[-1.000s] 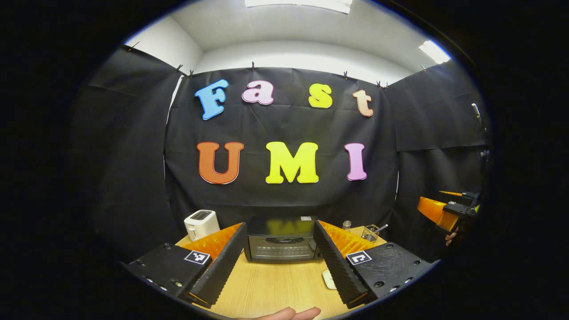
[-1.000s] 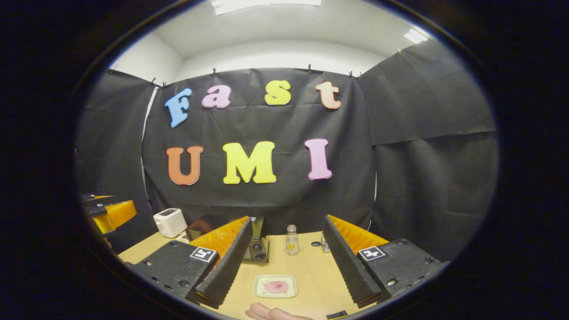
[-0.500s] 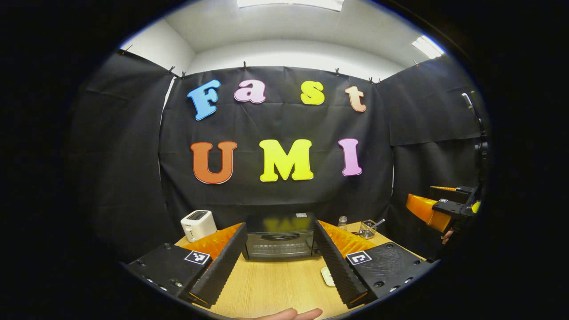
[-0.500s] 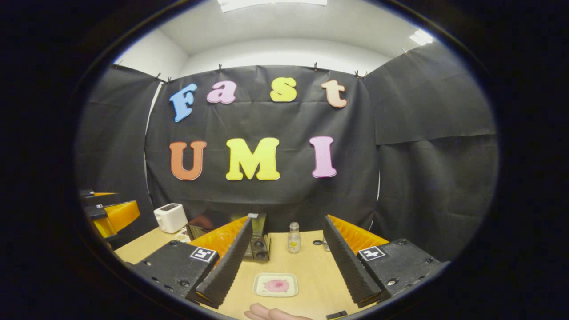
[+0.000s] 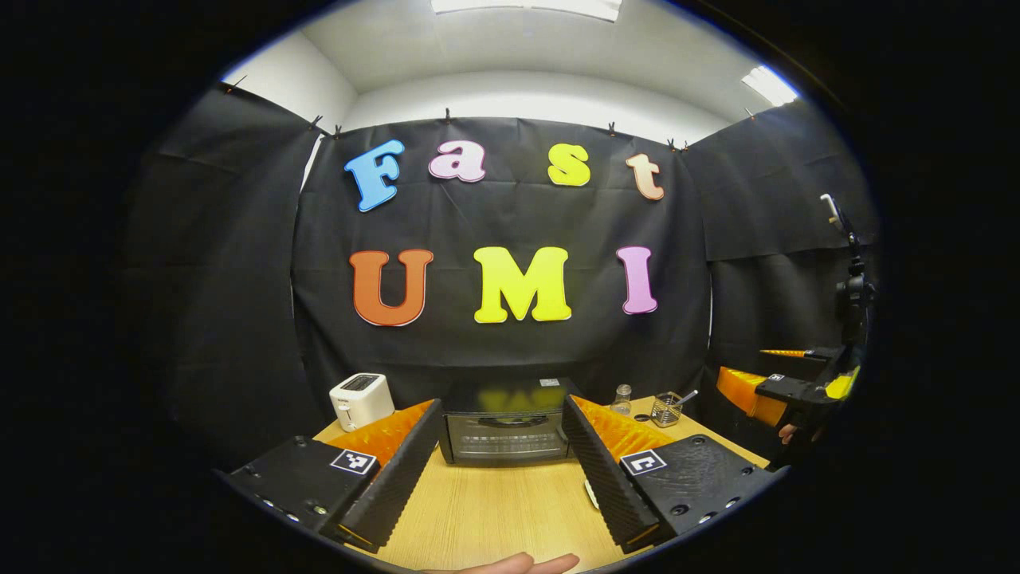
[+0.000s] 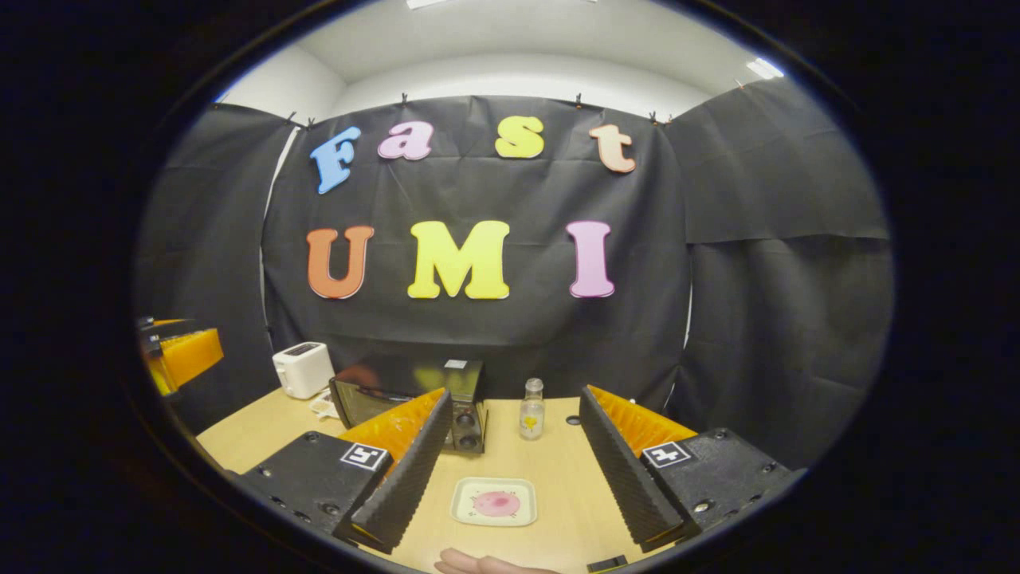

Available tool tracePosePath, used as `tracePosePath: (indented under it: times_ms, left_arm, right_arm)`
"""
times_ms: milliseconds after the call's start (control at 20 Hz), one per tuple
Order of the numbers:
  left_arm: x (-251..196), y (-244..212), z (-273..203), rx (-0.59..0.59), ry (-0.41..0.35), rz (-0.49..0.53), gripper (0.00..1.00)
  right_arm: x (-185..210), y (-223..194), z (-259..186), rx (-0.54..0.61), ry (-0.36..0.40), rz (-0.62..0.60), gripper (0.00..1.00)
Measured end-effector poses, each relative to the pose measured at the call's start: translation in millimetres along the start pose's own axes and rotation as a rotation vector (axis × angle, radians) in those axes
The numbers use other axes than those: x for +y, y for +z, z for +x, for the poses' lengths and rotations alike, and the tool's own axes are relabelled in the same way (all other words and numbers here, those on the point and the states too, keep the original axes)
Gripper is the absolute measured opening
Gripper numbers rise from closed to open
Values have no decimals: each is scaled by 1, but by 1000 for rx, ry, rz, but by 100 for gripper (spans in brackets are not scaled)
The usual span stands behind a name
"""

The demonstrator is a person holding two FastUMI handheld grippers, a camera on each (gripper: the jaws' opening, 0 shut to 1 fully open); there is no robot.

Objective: Open the electric oven with the left hand, put the food in, and close the electric oven.

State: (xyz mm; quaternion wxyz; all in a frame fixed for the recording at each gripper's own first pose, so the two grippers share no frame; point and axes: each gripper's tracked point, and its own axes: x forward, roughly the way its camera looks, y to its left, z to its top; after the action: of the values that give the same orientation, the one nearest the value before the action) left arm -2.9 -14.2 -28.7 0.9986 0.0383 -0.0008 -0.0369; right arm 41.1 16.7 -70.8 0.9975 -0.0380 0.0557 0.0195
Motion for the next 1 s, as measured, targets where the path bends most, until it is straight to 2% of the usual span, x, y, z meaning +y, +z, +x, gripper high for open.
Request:
tracePosePath:
  times_ms: [350, 400, 450, 700, 850, 900, 1000]
  left_arm:
    - [16, -11, -5, -30, 37, 16, 95]
    - [15, -12, -6, -35, 37, 16, 95]
    - [13, -14, -7, -36, 32, 13, 95]
    - [5, -21, -10, -37, 10, 27, 95]
    - [4, -25, -2, -57, 21, 20, 95]
    - [6, -29, 5, -54, 30, 19, 95]
    - [6, -42, 22, -28, 38, 13, 95]
  right_arm:
    - [2, -66, 46, 126, 6, 7, 96]
    - [2, -77, 53, 148, 11, 15, 89]
    - [1, -88, 60, 170, 10, 19, 87]
    - [-8, -134, 90, 246, -15, 18, 81]
    - [-12, -150, 102, 287, -9, 36, 81]
    - [-12, -153, 105, 290, -4, 42, 84]
    - [-14, -149, 110, 269, -2, 41, 81]
